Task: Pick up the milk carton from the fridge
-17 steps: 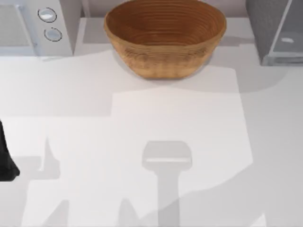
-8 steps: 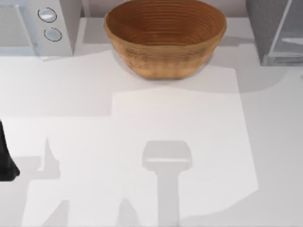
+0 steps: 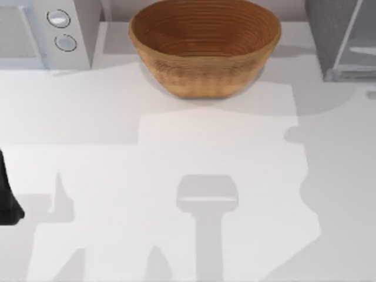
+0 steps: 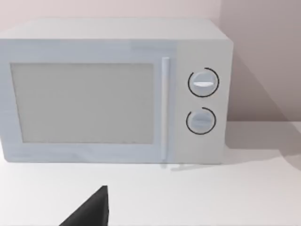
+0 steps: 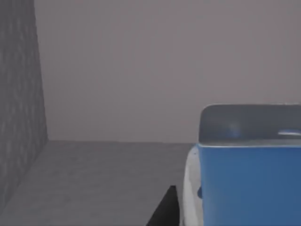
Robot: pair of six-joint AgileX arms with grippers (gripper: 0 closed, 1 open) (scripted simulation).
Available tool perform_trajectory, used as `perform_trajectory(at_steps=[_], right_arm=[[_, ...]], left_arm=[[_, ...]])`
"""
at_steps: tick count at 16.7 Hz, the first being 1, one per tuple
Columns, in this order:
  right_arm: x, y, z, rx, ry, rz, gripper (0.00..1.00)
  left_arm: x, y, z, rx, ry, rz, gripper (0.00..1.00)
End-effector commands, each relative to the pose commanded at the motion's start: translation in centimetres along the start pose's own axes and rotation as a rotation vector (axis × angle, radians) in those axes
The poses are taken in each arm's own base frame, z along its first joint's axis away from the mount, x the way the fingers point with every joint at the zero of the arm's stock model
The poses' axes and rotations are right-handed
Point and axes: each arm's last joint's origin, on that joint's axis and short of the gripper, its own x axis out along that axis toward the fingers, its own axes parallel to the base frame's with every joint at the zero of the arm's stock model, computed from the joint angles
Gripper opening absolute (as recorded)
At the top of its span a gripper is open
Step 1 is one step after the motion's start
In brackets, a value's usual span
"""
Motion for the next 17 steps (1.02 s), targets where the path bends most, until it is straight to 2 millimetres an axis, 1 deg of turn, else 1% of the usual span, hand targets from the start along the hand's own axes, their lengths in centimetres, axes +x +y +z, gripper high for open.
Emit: perform_trajectory(at_steps=[2,4,5,7,9,11,13,15,17], right_arm=[[-1.4,1.1,2.5,-0.005,-0.005,0.002,0.00],[-3.8,2.5,5.1,-0.007,-0.005,0.003,0.00],[-5.3,3.3,6.3,-0.006,-0.004,0.003,0.00],[-9.0,4.9,8.5,-0.003,-0.004,0.001,0.00],[-13.3,6.3,9.5,0.003,-0.004,0.000,0.00],[-17.6,7.6,9.3,0.011,0.001,-0.003,0.00],[-21.3,8.5,7.9,0.019,0.009,-0.005,0.00],[-23.8,9.1,6.1,0.025,0.015,-0.006,0.00],[-25.4,9.5,4.2,0.027,0.022,-0.005,0.00]], left_arm=[[0.0,0.0,0.0,0.000,0.000,0.000,1.00],[0.0,0.0,0.0,0.000,0.000,0.000,1.00],[0.0,0.0,0.0,0.000,0.000,0.000,1.00],[0.0,0.0,0.0,0.000,0.000,0.000,1.00],[0.0,0.0,0.0,0.000,0.000,0.000,1.00],[0.0,0.0,0.0,0.000,0.000,0.000,1.00],[0.0,0.0,0.0,0.000,0.000,0.000,1.00],[0.0,0.0,0.0,0.000,0.000,0.000,1.00],[0.0,0.0,0.0,0.000,0.000,0.000,1.00]])
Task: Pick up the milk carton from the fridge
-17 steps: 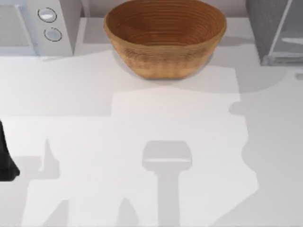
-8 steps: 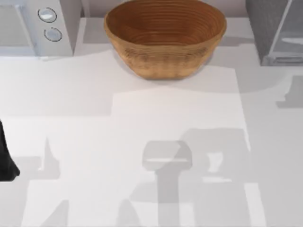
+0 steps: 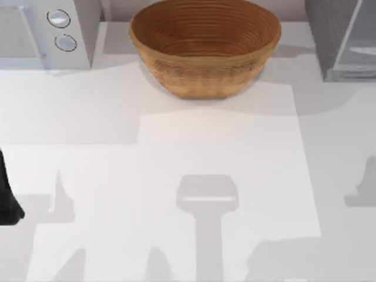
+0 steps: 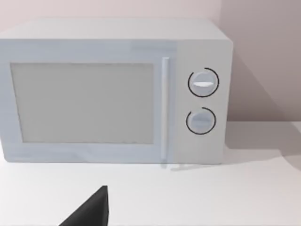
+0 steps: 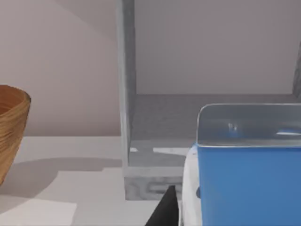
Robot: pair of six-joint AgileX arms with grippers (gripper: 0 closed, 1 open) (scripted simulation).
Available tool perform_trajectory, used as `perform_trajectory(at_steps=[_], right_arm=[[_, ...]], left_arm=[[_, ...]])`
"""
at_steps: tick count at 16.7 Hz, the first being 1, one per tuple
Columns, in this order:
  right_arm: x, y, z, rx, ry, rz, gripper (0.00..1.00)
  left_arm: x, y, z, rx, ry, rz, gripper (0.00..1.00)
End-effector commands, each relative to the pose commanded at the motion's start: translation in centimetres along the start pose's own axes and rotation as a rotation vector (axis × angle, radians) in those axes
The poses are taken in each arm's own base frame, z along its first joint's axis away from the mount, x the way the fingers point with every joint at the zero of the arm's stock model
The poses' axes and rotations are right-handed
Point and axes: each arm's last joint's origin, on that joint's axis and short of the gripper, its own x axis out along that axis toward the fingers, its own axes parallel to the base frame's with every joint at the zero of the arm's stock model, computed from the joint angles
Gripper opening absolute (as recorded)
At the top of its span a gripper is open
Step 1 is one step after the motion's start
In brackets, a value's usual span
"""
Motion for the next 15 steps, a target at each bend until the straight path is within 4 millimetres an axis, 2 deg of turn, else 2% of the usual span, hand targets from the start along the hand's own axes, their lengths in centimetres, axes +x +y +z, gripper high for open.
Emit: perform_trajectory(at_steps=[3,5,12,15], right_arm=[[-1.1,0.3,-2.0,-0.001,0.002,0.002,0.00],[-1.4,0.4,-2.7,-0.003,-0.002,0.003,0.00],[-1.5,0.4,-2.8,-0.002,-0.005,0.002,0.00],[-1.2,0.6,-2.1,-0.005,-0.022,0.030,0.00]], left_arm=[[0.0,0.0,0.0,0.000,0.000,0.000,1.00],[0.0,0.0,0.0,0.000,0.000,0.000,1.00],[0.0,0.0,0.0,0.000,0.000,0.000,1.00],[0.0,0.0,0.0,0.000,0.000,0.000,1.00]])
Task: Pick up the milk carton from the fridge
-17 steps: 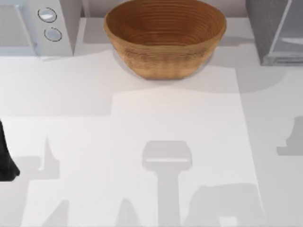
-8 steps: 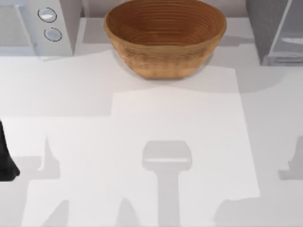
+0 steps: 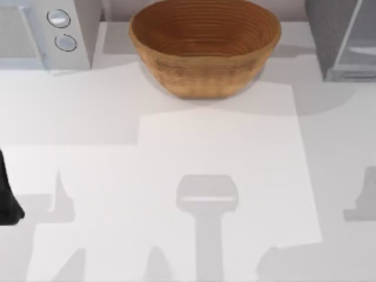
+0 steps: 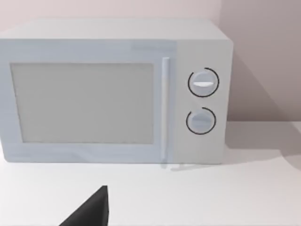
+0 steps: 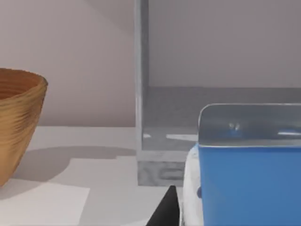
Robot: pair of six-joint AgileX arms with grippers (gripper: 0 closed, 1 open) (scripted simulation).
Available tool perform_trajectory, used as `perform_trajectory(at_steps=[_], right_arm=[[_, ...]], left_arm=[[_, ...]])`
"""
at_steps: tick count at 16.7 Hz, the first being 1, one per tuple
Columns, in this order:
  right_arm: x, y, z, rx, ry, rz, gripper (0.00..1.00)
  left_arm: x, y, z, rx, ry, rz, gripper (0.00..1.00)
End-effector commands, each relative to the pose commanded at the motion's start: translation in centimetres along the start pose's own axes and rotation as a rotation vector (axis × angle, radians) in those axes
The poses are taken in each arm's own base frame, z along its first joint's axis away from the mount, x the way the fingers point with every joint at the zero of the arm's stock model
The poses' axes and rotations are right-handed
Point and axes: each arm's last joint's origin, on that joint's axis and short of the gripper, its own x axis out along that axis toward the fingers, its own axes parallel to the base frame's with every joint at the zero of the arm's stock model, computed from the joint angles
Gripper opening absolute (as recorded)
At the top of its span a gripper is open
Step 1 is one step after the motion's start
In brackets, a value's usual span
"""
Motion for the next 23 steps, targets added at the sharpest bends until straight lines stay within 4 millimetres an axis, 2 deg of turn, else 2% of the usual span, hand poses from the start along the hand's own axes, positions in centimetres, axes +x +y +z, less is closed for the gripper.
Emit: perform_trajectory(at_steps=[5,8,10,13,16,19,23], right_arm=[[2.3,0.7,2.5,-0.010,-0.048,0.114,0.00],[5.2,1.4,3.1,-0.011,-0.039,0.210,0.00],[7.6,2.0,2.6,-0.007,-0.015,0.282,0.00],[11.1,3.2,0.5,0.005,0.030,0.392,0.00],[13.8,4.5,-2.5,0.017,0.060,0.497,0.00],[15.5,5.8,-5.5,0.023,0.056,0.592,0.00],[16.6,7.0,-9.0,0.020,0.032,0.688,0.00]], left_arm=[[0.0,0.0,0.0,0.000,0.000,0.000,1.00],[0.0,0.0,0.0,0.000,0.000,0.000,1.00],[0.0,0.0,0.0,0.000,0.000,0.000,1.00],[0.0,0.0,0.0,0.000,0.000,0.000,1.00],[0.0,0.0,0.0,0.000,0.000,0.000,1.00],[0.0,0.0,0.0,0.000,0.000,0.000,1.00],[0.0,0.0,0.0,0.000,0.000,0.000,1.00]])
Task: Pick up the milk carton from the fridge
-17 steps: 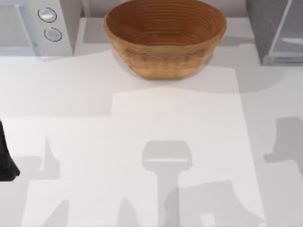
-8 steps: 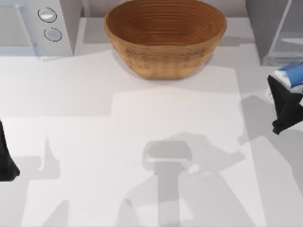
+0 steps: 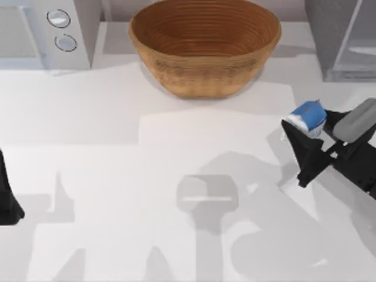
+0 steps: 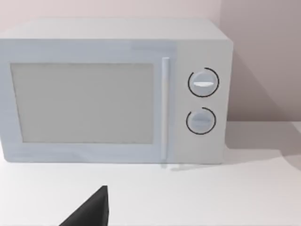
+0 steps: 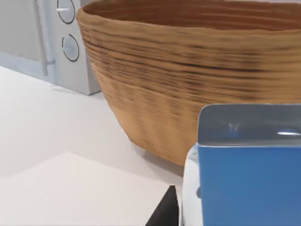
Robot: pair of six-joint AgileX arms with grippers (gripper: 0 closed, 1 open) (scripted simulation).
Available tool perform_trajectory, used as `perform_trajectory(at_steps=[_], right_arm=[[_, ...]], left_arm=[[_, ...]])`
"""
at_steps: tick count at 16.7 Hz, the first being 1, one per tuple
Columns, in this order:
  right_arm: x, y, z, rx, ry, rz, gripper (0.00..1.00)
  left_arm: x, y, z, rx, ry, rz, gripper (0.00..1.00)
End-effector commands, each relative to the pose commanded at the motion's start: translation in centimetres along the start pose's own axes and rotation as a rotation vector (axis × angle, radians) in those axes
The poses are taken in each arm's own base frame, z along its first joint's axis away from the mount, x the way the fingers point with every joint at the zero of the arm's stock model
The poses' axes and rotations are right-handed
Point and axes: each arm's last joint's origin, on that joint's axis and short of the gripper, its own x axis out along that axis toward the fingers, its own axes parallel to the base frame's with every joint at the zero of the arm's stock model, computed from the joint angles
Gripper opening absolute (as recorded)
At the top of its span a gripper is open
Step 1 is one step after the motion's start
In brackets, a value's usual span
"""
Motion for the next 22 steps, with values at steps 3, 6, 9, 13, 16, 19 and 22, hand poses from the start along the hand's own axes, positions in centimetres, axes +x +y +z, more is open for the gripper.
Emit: perform_trajectory(at_steps=[3,6,9,13,16,19,22], right_arm=[[0.5,0.2,-1.6,-0.011,-0.016,0.041,0.00],[0.7,0.2,-1.9,-0.015,-0.021,0.051,0.00],[0.5,0.1,-3.2,0.018,0.035,0.041,0.00],[2.4,0.1,-3.7,0.007,0.026,0.039,0.00],[5.5,0.3,-3.7,-0.011,-0.011,0.047,0.00],[6.9,0.6,-3.8,-0.015,-0.021,0.051,0.00],[6.9,0.6,-3.8,-0.015,-0.021,0.051,0.00]], left_arm=[[0.0,0.0,0.0,0.000,0.000,0.000,1.00],[0.0,0.0,0.0,0.000,0.000,0.000,1.00],[0.0,0.0,0.0,0.000,0.000,0.000,1.00],[0.0,0.0,0.0,0.000,0.000,0.000,1.00],[0.0,0.0,0.0,0.000,0.000,0.000,1.00],[0.0,0.0,0.0,0.000,0.000,0.000,1.00],[0.0,0.0,0.0,0.000,0.000,0.000,1.00]])
